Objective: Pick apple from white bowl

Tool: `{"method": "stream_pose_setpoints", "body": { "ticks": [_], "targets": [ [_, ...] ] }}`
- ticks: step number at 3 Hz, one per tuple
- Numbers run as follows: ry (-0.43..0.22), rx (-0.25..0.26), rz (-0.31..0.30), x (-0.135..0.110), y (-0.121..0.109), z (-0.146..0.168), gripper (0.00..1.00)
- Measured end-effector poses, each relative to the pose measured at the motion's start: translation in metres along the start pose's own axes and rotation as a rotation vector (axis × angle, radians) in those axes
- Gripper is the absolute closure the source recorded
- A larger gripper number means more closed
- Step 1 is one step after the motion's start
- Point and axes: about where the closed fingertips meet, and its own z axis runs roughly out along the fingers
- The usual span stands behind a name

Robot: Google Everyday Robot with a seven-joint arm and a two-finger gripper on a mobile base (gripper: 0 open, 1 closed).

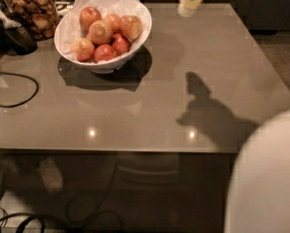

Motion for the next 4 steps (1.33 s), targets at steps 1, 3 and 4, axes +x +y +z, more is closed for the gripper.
{"method": "stream_pose_setpoints", "body": {
  "ticks": [1, 3, 4],
  "targets": [
    [-0.06, 0.069, -0.016, -0.026, -0.019, -0.013, 0.0],
    [-0.103, 0.047, -0.054, -0.056, -0.03, 0.02, 0.0],
    [-0.111, 0.028, -0.088, -0.08, -0.037, 0.045, 0.0]
  ]
}}
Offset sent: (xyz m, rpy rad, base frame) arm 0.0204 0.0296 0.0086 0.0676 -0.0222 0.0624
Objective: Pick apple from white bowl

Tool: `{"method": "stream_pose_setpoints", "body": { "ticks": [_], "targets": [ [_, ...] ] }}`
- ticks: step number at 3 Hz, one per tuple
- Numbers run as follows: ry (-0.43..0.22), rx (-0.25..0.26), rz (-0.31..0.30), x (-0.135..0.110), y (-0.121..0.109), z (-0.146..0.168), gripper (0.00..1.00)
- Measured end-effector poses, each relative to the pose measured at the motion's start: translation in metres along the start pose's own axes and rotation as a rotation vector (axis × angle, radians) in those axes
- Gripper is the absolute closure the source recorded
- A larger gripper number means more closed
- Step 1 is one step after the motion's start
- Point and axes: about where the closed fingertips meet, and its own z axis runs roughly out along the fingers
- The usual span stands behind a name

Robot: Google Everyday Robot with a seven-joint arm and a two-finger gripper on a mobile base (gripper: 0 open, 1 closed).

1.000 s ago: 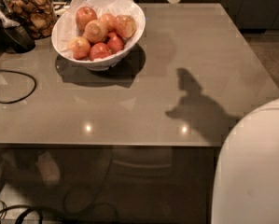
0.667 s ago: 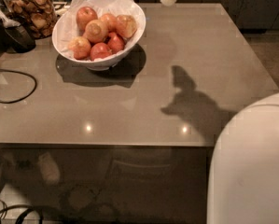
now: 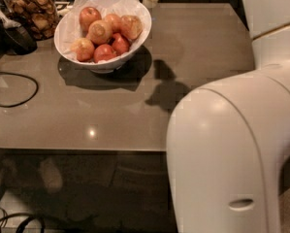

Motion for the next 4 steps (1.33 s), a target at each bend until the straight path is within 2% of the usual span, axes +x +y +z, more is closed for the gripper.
{"method": "stream_pose_setpoints", "body": {
  "ticks": [1, 2, 4],
  "targets": [
    [-0.01, -0.009, -0.026, -0.017, -0.005, 0.02, 0.0],
    [-0.025, 0.014, -0.03, -0.023, -0.013, 0.028, 0.0],
    [-0.03, -0.017, -0.044, -0.038, -0.013, 0.066, 0.0]
  ]
}}
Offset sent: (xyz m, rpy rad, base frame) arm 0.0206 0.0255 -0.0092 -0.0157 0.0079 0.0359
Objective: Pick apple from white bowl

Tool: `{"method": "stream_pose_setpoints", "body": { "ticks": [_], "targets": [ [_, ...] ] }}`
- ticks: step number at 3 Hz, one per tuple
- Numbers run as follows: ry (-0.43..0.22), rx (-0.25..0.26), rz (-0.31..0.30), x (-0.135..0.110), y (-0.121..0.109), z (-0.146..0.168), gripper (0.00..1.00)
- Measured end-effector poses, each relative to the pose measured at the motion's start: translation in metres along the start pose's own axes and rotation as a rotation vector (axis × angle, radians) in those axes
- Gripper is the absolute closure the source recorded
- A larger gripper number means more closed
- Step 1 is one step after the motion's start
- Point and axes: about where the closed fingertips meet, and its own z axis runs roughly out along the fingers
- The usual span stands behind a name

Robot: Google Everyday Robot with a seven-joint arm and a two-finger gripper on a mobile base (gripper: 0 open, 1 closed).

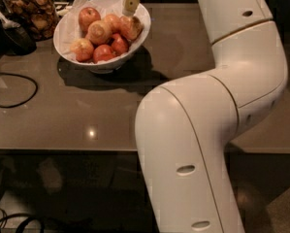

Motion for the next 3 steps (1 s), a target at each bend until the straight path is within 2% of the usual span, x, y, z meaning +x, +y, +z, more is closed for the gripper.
{"method": "stream_pose_setpoints", "body": {
  "ticks": [1, 3],
  "targets": [
    [0.01, -0.031, 0.007, 0.003, 0.003, 0.02, 0.0],
    [0.029, -0.057, 0.025, 0.012, 0.006, 0.04, 0.01]
  ]
}}
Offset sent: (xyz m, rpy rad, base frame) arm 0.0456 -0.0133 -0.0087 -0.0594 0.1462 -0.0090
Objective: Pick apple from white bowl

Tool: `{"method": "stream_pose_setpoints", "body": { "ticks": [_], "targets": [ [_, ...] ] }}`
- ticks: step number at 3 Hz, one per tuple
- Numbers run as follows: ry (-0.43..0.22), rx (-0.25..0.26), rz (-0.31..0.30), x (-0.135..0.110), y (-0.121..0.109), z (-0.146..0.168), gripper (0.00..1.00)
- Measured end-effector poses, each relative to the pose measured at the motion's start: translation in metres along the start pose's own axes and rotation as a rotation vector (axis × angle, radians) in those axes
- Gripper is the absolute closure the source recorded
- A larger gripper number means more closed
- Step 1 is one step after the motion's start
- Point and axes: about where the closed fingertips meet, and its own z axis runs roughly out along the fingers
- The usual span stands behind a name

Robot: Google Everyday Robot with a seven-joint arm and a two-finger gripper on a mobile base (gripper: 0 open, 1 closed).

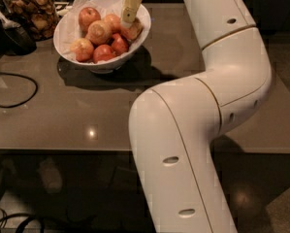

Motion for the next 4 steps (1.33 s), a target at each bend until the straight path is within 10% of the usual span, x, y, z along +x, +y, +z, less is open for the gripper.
{"method": "stream_pose_setpoints", "body": {
  "ticks": [4],
  "targets": [
    [0.05, -0.014, 0.027, 0.018, -0.003, 0.025, 0.02]
  ]
}}
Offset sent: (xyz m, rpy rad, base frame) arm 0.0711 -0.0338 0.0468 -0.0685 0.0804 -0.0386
